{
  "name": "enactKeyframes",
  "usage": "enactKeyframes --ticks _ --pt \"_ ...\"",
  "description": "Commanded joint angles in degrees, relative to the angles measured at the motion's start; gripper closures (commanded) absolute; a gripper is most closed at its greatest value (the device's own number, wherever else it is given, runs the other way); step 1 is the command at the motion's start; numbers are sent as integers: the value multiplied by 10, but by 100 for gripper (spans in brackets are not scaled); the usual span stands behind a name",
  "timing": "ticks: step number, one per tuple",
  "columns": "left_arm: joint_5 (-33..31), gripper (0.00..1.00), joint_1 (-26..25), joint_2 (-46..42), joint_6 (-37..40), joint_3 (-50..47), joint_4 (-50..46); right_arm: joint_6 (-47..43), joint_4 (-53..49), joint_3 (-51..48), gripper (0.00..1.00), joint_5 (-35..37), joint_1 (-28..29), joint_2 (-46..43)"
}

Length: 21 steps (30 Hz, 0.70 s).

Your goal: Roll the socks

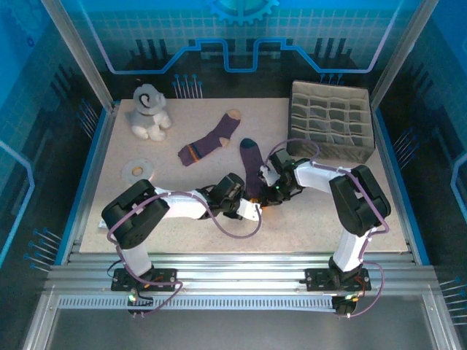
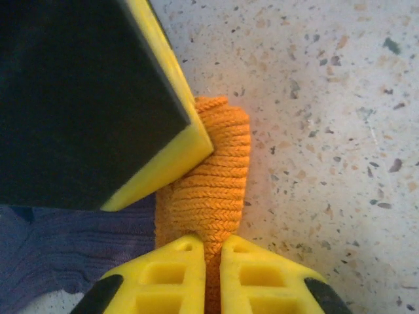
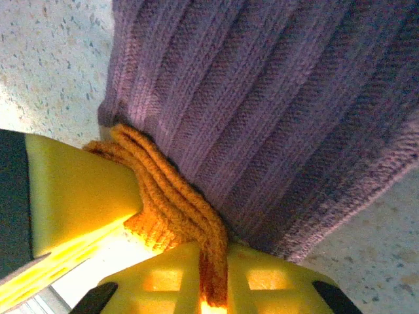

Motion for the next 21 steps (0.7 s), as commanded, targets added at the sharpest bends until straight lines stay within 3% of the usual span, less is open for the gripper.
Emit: enactKeyframes --ticks 1,6,9,14,21 --pt "16 100 6 19 -26 34 -172 -2 -53 -27 78 -3 -16 -24" --pt "51 100 1 24 -71 75 -251 9 -41 -51 59 -24 -36 -84" --pt "75 100 1 27 -99 97 -288 11 -40 -67 55 -27 -53 -126" --pt "101 100 0 49 -145 153 -369 15 -7 -114 53 -22 -79 -228" --pt "179 100 11 74 -225 217 -437 19 48 -178 56 51 -81 -419"
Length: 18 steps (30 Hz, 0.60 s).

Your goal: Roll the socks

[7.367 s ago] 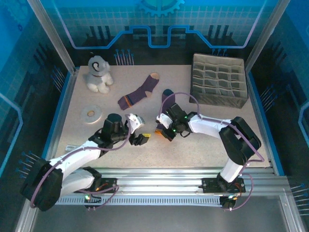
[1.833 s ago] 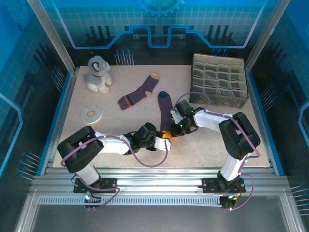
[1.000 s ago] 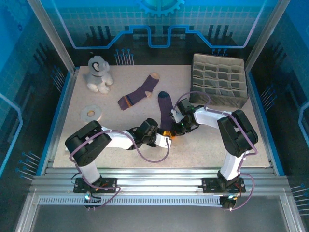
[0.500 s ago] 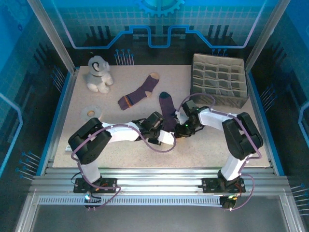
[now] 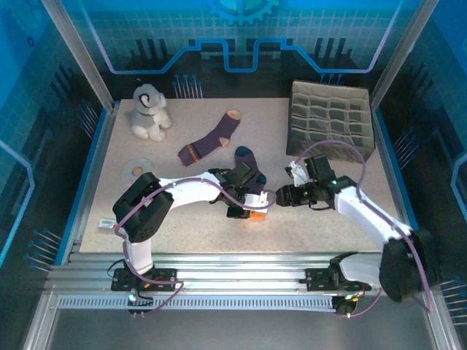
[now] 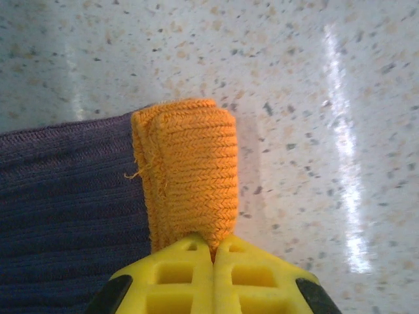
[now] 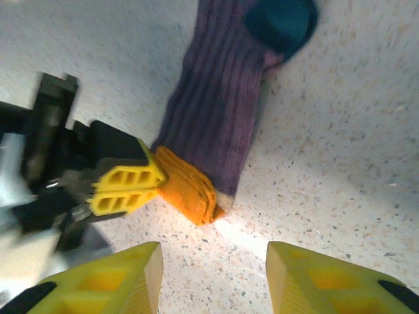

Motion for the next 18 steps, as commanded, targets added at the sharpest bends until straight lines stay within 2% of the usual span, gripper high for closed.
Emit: enactKeyframes --ticks 1,7,13,18 --pt "71 100 9 21 -80 25 -76 2 36 -31 57 46 -4 -96" --pt "92 100 12 38 -178 36 -68 -73 40 -49 61 90 33 -227" --pt "152 100 34 48 -273 21 -42 -184 35 -58 63 194 124 -266" --pt "184 100 49 44 -310 -14 -13 -259 96 -96 60 214 156 -284"
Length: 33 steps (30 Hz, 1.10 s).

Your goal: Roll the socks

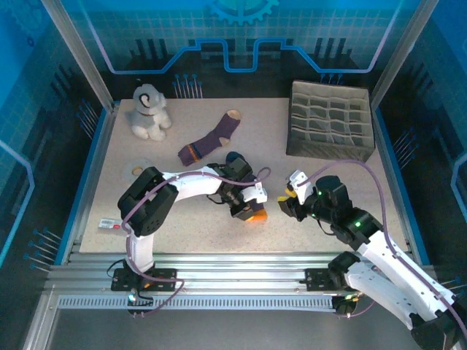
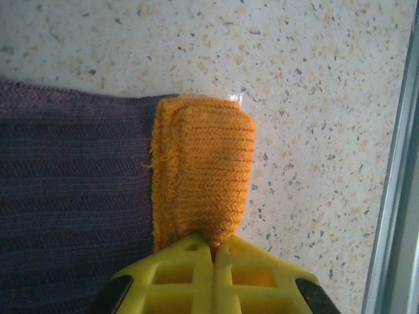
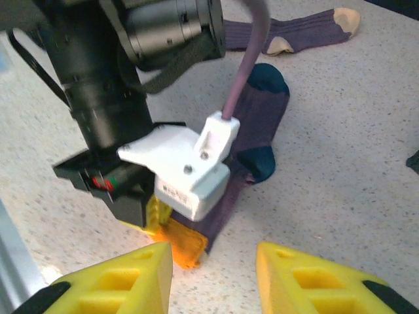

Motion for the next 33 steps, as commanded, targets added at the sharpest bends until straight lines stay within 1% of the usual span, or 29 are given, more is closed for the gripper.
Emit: enactKeyframes --ticks 1,4,7,10,14,21,26,33 --pt "49 100 14 9 -54 -31 6 -95 54 -32 58 38 23 -12" --pt "72 100 34 7 -60 -40 7 -184 77 -57 54 32 57 -11" --pt "99 100 52 9 -61 -38 4 -255 80 -63 52 33 87 15" --pt "115 100 63 16 -64 -29 -5 -305 74 -50 52 28 105 73" --pt "128 100 67 29 -61 -18 -16 -366 85 -23 52 33 125 176" --pt "133 100 68 44 -60 -11 -25 -407 182 -17 50 13 131 301" --pt "137 100 68 45 -60 -8 -28 -420 204 -1 50 -8 127 364" --pt "145 100 69 42 -56 -5 -35 -430 238 3 50 -5 116 427"
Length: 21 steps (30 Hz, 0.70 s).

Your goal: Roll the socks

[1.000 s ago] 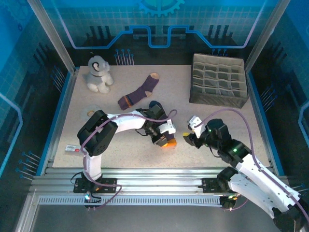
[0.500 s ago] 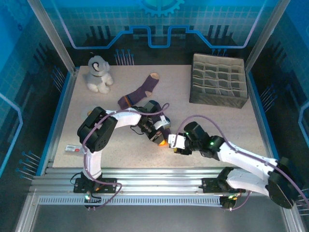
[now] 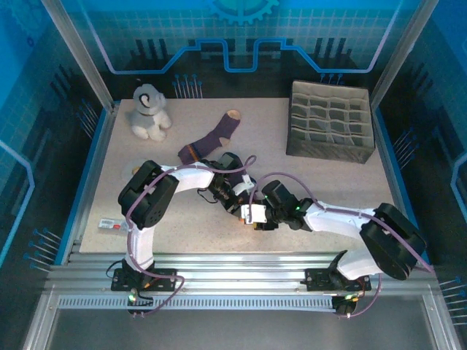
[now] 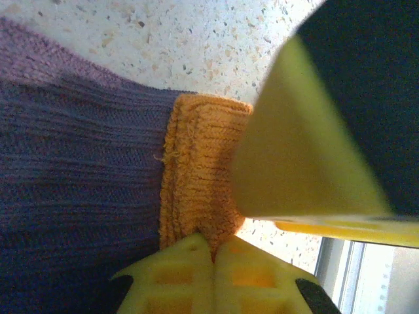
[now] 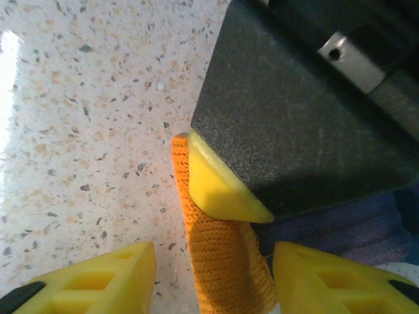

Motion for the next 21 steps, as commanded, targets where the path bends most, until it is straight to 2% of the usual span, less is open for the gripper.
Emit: enactKeyframes --ticks 1,9,12,15,17,19,21 --pt "15 100 4 13 2 9 -31 -14 27 16 50 -12 -9 28" --pt "27 100 14 3 -3 2 -25 -11 38 4 56 14 -18 50" --pt "26 100 16 1 -8 1 -23 -12 32 9 68 23 -19 59" --pt "17 100 20 -5 -27 0 -25 -4 27 15 89 35 -18 66" --pt "7 100 22 -18 -41 -10 -15 4 11 23 100 37 -17 63" --pt "-2 99 23 -35 -55 -28 1 16 -21 36 100 33 -13 59" --pt "-14 91 25 -57 -72 -50 27 40 -73 61 100 23 -9 59"
